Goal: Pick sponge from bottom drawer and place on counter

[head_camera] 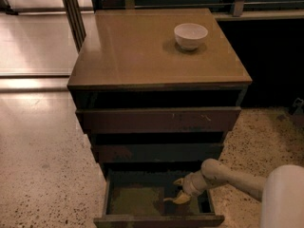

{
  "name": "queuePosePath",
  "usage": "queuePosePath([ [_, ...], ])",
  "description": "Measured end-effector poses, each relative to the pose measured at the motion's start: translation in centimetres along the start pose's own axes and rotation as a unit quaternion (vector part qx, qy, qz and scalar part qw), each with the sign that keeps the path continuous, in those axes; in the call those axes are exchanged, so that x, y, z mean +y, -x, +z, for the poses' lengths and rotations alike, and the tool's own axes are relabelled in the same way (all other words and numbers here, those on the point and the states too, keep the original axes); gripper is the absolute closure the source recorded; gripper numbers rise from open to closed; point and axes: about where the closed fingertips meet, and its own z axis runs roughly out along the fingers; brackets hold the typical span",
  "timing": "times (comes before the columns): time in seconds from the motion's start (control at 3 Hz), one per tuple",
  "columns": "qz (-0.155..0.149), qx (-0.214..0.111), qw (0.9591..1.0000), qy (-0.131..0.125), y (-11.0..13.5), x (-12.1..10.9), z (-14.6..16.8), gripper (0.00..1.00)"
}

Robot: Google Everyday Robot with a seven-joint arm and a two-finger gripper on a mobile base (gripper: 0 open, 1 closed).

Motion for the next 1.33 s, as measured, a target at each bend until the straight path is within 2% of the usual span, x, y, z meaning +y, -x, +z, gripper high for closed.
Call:
queuePosePath([
  [0.67,-0.056,-0.002,0.9984,-0.009,6.9,1.5,-6.7,1.0],
  [1.0,-0.074,0.006,0.997,-0.02,10.8,2.5,-11.8,1.0],
  [1.33,-0.09,0.016,0.9951,-0.037,12.3,1.6,-14.3,1.0],
])
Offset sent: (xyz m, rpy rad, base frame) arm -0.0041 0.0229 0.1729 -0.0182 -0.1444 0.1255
